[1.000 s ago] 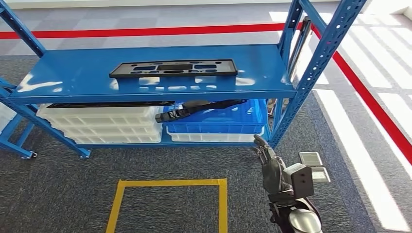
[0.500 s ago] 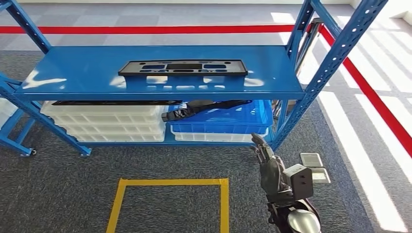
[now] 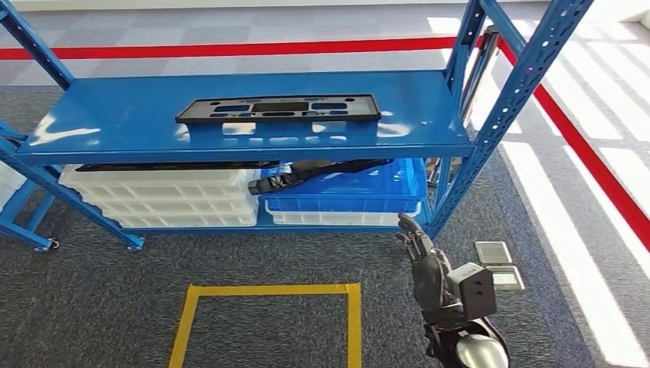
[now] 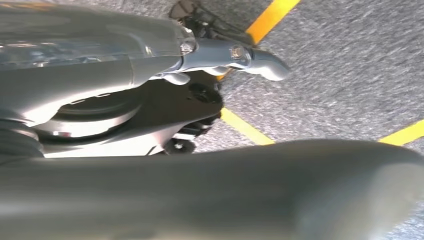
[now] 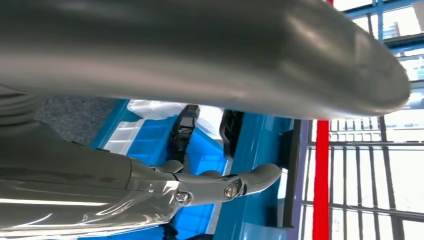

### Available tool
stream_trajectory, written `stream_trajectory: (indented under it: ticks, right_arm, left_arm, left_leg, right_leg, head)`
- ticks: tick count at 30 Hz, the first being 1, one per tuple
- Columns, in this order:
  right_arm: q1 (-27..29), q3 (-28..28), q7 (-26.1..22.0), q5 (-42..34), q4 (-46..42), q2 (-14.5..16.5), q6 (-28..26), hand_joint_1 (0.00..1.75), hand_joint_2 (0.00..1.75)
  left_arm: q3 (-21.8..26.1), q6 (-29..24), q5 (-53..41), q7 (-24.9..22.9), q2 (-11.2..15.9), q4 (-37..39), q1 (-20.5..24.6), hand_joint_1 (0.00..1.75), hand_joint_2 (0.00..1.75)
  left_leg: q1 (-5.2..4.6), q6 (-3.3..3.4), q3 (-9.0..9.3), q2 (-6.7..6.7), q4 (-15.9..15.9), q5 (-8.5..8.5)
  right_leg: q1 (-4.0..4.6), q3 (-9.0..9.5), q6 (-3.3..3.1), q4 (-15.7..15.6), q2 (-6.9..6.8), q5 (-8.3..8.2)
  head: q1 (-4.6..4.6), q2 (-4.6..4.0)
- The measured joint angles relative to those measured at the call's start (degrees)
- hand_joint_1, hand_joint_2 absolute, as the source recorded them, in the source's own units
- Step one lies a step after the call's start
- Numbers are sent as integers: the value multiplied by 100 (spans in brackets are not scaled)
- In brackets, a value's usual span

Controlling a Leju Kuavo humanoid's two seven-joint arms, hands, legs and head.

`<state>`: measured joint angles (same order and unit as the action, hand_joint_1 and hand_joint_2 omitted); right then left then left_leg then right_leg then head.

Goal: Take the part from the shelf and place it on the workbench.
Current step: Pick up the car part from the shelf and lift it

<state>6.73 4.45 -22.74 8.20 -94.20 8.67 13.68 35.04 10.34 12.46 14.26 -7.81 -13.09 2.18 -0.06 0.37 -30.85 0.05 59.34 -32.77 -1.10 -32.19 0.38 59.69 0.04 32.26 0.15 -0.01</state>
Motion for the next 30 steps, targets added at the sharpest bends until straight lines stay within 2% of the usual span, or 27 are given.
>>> stream_trajectory:
  ticks: [2,4,5,6,7,9,10,11,13,15,16,17,19,20,21,22,24,25,26,27,29,30]
  right_arm:
    - [-1,18,-2,0,-24,1,0,0,0]
    - [5,31,-4,-1,-35,1,0,0,0]
    - [11,32,-4,-1,-35,1,0,0,0]
    - [16,32,-4,-2,-36,1,0,0,0]
    - [19,33,-4,-3,-37,1,0,0,0]
    - [20,40,-4,-5,-50,2,0,0,0]
    - [16,46,-4,-7,-57,3,0,0,0]
    - [13,54,-4,-8,-64,4,0,0,0]
    - [18,71,-4,-13,-68,7,-1,0,0]
    - [28,82,-4,-21,-75,5,-3,0,0]
    - [22,83,-5,-25,-80,4,-4,0,0]
    - [14,84,-7,-30,-86,2,-4,0,0]
    - [16,83,-8,-37,-91,-3,-8,0,0]
    - [29,82,-7,-33,-92,-8,-16,0,0]
    - [45,81,-5,-26,-93,-14,-27,0,0]
    - [55,81,-4,-16,-96,-20,-39,0,0]
    - [63,80,13,5,-104,-29,-73,0,0]
    - [65,80,42,21,-105,-34,-93,0,0]
    - [67,81,85,45,-106,-38,-122,0,0]
    - [76,81,136,74,-107,-41,-158,0,0]
    - [90,83,212,121,-114,-42,-216,0,0]
    - [92,85,233,136,-121,-40,-236,0,0]
  left_arm:
    - [0,8,-4,7,1,0,7,0,0]
    - [0,13,-7,11,1,0,1,0,0]
    - [0,13,-9,12,1,0,-7,0,0]
    - [0,13,-11,12,1,0,-15,0,0]
    - [0,13,-12,12,1,0,-20,0,0]
    - [0,13,-13,13,3,0,-22,0,0]
    - [0,13,-13,14,7,0,-22,0,0]
    - [0,13,-14,16,11,0,-20,0,0]
    - [-1,13,-25,19,18,0,-20,0,0]
    - [-1,11,-42,23,17,0,-23,0,0]
    - [0,11,-48,30,19,0,-25,0,0]
    - [1,11,-52,37,21,0,-24,0,0]
    - [2,11,-58,50,22,0,-16,0,0]
    - [2,11,-61,51,21,0,-18,0,0]
    - [2,11,-62,54,20,0,-25,0,0]
    - [2,11,-64,57,20,0,-32,0,0]
    - [2,12,-65,64,20,0,-39,0,0]
    - [3,12,-66,69,20,0,-33,0,0]
    - [4,12,-66,71,20,0,-25,0,0]
    - [5,13,-65,74,20,0,-20,0,0]
    - [12,15,-65,77,21,0,-16,0,0]
    - [17,18,-65,78,21,0,-15,0,0]
  left_leg:
    - [19,-69,-185,0,412,-235]
    - [41,-123,-588,0,1189,-548]
    - [46,-129,-761,0,1489,-615]
    - [46,-119,-848,0,1593,-566]
    - [41,-93,-824,0,1459,-401]
    - [7,18,-559,-2,756,67]
    - [-22,81,-430,-3,442,228]
    - [-54,142,-344,-4,237,300]
    - [-97,225,-285,-4,89,266]
    - [-72,263,-170,-1,-71,241]
    - [-49,269,-96,0,-140,239]
    - [-28,272,-32,0,-193,240]
    - [-21,276,26,0,-218,210]
    - [-20,271,46,0,-217,186]
    - [-18,257,75,0,-216,157]
    - [-13,234,116,0,-214,123]
    - [5,172,230,0,-201,31]
    - [7,138,274,0,-183,-15]
    - [6,104,295,-1,-162,-57]
    - [0,71,308,-1,-142,-93]
    - [-7,19,324,-2,-114,-133]
    - [-6,-3,335,-2,-78,-155]
  right_leg:
    - [-21,29,-46,-6,-16,17]
    - [-20,54,-77,-6,-28,47]
    - [-17,72,-84,-6,-29,65]
    - [-12,98,-87,-6,-24,86]
    - [-5,136,-85,-6,-17,111]
    - [6,233,-78,-17,-6,173]
    - [10,271,-64,-28,-3,201]
    - [4,292,-42,-44,-4,219]
    - [-7,301,33,-39,-9,195]
    - [0,300,108,33,-19,178]
    - [6,263,130,148,-19,233]
    - [11,170,137,353,-15,348]
    - [8,-197,145,989,-8,657]
    - [7,-396,158,1269,-8,751]
    - [4,-533,179,1404,-9,742]
    - [-1,-563,205,1329,-10,605]
    - [-13,-370,246,696,-12,105]
    - [-6,-270,240,374,-14,-37]
    - [3,-206,198,169,-21,-110]
    - [14,-191,137,97,-27,-102]
    - [14,-179,16,87,-32,-88]
    - [1,-154,-18,79,-29,-92]
  head:
    - [-1,0]
    - [-2,-1]
    - [-2,0]
    - [-2,0]
    - [-2,0]
    - [-1,1]
    - [-1,1]
    - [-1,1]
    - [-2,1]
    - [-2,1]
    - [-2,1]
    - [-1,1]
    - [0,1]
    - [0,1]
    - [1,1]
    - [1,1]
    - [1,1]
    - [1,1]
    - [-2,1]
    - [-3,1]
    - [-7,1]
    - [-7,1]
